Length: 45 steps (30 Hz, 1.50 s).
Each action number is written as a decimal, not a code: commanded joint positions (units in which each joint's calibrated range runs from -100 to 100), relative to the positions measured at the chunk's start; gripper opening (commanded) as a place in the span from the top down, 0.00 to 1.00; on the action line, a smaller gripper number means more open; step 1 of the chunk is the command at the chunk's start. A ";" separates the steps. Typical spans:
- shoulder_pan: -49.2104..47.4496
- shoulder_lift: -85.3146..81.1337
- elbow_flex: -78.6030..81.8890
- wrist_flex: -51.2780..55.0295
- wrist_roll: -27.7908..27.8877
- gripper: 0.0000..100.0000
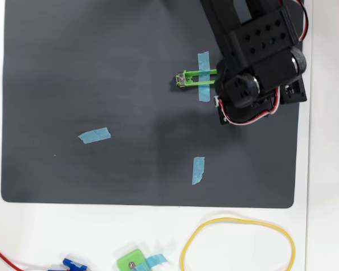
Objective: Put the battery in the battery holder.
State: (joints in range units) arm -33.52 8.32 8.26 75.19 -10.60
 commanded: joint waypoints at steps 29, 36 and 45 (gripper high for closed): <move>12.19 -12.20 17.12 -7.62 3.56 1.00; 12.09 -18.26 21.61 -7.71 3.56 1.00; 11.36 -24.05 24.25 -7.71 3.45 1.00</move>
State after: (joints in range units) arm -21.95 -12.82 32.12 67.96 -6.92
